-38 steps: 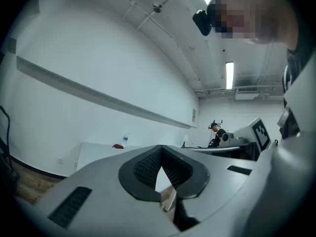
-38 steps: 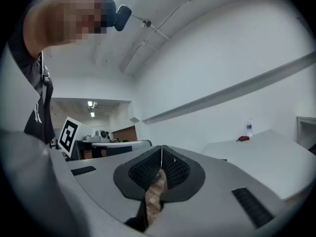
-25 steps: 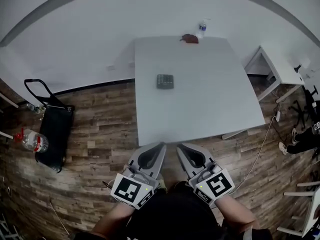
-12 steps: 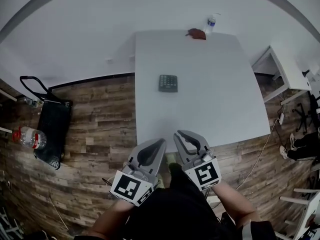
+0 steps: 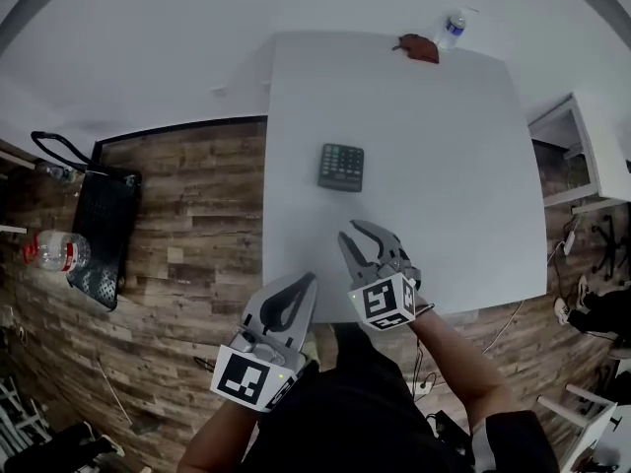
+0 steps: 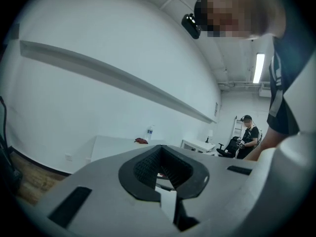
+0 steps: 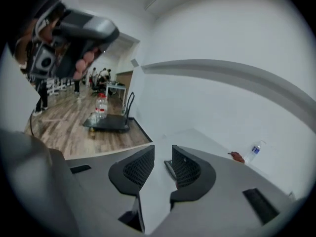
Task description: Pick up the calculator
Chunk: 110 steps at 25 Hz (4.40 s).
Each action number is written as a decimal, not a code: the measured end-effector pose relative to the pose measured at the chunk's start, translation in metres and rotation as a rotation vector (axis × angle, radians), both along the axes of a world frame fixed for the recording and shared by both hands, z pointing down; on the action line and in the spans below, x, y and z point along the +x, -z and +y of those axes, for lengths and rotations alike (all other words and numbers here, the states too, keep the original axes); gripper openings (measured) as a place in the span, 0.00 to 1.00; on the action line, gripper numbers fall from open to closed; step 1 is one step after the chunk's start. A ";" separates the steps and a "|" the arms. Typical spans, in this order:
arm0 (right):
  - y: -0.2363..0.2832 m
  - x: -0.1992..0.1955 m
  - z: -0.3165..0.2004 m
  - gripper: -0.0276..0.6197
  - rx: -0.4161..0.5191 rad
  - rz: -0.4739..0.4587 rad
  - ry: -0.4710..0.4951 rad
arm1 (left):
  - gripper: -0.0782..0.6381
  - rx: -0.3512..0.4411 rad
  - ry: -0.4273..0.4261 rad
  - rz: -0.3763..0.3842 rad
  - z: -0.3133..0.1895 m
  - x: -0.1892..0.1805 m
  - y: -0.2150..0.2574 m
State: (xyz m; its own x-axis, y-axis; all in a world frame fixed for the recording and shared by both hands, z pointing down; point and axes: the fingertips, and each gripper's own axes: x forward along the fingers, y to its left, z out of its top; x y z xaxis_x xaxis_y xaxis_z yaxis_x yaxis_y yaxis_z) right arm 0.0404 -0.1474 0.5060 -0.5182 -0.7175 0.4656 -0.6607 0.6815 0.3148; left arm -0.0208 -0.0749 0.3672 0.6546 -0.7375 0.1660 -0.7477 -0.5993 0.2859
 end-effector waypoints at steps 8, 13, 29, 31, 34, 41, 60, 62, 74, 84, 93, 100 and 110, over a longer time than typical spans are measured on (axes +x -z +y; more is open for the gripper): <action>-0.101 0.005 -0.062 0.24 0.150 0.383 0.112 | 0.12 -0.093 0.054 -0.011 -0.031 -0.005 -0.032; -0.145 0.008 -0.082 0.26 0.213 0.526 0.177 | 0.12 -0.126 0.084 -0.003 -0.038 -0.011 -0.046; -0.191 0.003 -0.110 0.20 0.323 0.703 0.239 | 0.12 -0.201 0.121 0.013 -0.043 -0.023 -0.073; -0.191 0.002 -0.111 0.15 0.335 0.709 0.245 | 0.12 -0.199 0.124 0.010 -0.043 -0.025 -0.075; -0.191 0.002 -0.112 0.14 0.342 0.709 0.259 | 0.12 -0.209 0.129 0.010 -0.042 -0.025 -0.078; -0.168 0.003 -0.114 0.13 0.318 0.657 0.237 | 0.12 -0.195 0.125 0.003 -0.038 -0.027 -0.079; 0.009 -0.029 -0.037 0.13 0.403 0.601 0.201 | 0.12 -0.024 0.061 0.003 -0.010 -0.030 -0.027; 0.029 -0.032 -0.028 0.13 0.415 0.599 0.194 | 0.12 -0.002 0.052 0.005 -0.006 -0.030 -0.018; 0.124 -0.045 0.055 0.13 0.435 0.621 0.184 | 0.12 0.104 -0.020 -0.004 0.053 -0.026 0.041; 0.173 -0.053 0.119 0.13 0.469 0.607 0.157 | 0.12 0.187 -0.077 0.011 0.104 -0.024 0.076; 0.184 -0.054 0.136 0.13 0.478 0.602 0.142 | 0.12 0.226 -0.086 0.017 0.119 -0.025 0.093; 0.182 -0.059 0.144 0.13 0.472 0.601 0.148 | 0.12 0.237 -0.086 0.013 0.124 -0.029 0.094; 0.181 -0.059 0.149 0.13 0.472 0.603 0.148 | 0.12 0.242 -0.082 0.017 0.130 -0.028 0.094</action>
